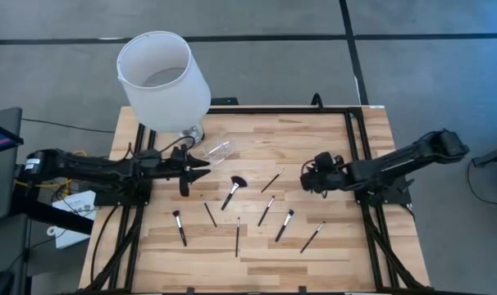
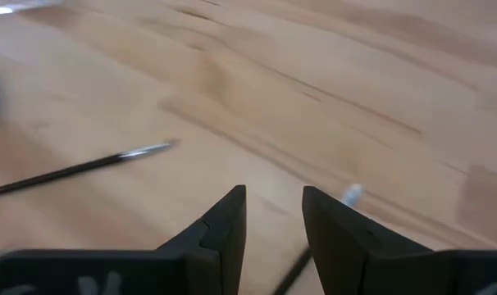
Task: Put items in baskets/containers
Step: Put the black eyebrow brush in the transparent organizer
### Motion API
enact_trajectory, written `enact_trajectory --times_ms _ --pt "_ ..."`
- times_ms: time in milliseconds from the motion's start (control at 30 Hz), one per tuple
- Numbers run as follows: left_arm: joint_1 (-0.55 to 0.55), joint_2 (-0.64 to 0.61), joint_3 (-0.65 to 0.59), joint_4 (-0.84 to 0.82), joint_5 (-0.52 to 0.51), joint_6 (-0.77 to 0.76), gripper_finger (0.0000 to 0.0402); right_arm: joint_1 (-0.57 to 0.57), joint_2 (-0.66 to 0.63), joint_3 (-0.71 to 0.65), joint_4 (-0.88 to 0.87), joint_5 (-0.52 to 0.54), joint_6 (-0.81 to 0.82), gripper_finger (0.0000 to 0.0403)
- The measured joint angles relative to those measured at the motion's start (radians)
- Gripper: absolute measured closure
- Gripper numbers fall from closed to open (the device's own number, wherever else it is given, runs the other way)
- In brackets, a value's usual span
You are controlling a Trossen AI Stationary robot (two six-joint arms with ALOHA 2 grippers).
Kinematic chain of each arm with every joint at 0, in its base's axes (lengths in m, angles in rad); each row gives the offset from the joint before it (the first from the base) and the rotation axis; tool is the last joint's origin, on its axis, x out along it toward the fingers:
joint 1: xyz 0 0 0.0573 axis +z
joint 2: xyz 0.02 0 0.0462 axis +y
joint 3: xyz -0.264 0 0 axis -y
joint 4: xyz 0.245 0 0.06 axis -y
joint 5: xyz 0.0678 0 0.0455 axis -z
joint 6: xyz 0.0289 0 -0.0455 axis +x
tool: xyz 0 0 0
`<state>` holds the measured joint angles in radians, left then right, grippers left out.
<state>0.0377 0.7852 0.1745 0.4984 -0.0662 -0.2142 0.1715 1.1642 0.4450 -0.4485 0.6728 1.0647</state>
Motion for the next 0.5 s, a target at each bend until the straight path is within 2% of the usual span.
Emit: enact_trajectory --times_ms 233,500 --pt "0.0 0.042 0.003 0.018 -0.001 0.0 0.0266 -0.049 0.155 0.001 -0.009 0.008 0.133 0.029" --pt "0.0 0.041 0.003 0.02 -0.001 0.0 0.0266 -0.077 0.194 0.001 -0.068 -0.014 0.27 0.029"
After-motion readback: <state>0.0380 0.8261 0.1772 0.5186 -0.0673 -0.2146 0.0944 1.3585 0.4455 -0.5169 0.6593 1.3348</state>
